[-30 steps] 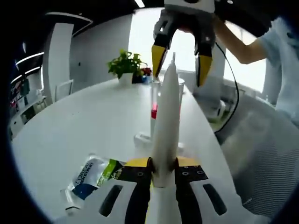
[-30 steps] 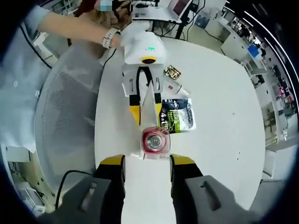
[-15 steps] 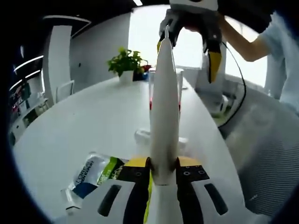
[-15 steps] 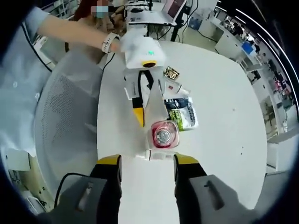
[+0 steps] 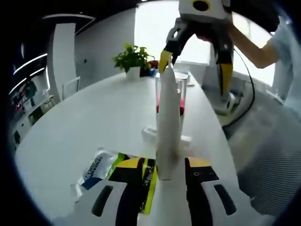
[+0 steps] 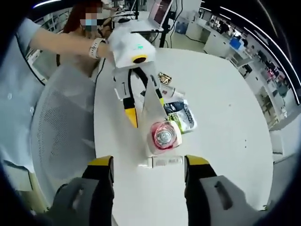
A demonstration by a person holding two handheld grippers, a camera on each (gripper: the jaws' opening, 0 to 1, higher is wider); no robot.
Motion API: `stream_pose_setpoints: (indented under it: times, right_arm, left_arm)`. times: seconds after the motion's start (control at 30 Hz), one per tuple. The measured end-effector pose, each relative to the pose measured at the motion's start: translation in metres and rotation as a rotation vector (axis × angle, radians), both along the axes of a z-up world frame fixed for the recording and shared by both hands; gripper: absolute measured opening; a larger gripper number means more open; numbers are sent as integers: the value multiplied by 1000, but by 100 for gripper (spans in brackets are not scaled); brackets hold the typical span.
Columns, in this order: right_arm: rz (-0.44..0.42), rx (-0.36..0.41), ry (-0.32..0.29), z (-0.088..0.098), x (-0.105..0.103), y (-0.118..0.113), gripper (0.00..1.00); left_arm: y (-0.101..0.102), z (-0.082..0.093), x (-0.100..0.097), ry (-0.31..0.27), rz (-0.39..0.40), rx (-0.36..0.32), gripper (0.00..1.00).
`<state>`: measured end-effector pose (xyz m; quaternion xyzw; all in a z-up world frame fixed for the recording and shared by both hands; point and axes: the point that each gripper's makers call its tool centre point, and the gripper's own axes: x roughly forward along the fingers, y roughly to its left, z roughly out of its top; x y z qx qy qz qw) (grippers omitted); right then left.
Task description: Arrange the skincare products in the storage area until every visible bottle or jar stands upright without overlapping.
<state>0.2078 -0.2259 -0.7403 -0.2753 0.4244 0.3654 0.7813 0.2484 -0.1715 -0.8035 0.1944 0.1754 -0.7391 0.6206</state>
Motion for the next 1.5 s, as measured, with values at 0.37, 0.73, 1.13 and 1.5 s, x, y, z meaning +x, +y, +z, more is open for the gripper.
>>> stream_pose_setpoints:
  times: [0.37,0.73,1.13,1.5]
  right_arm:
    - [-62,60,-68,-2,-1,3,72]
    - [-101,95,-145,9,0,8,75]
    - [-148,119,-182,9,-2,8,79]
    - [-153,109,-244,20,-9,17,84]
  left_arm:
    - [18,10,4,-16,83,21,48]
    - [32,31,8,-49,138,10,66]
    - [50,45,9,-96,197,37,91]
    - [67,65,9,-121,246,25,97]
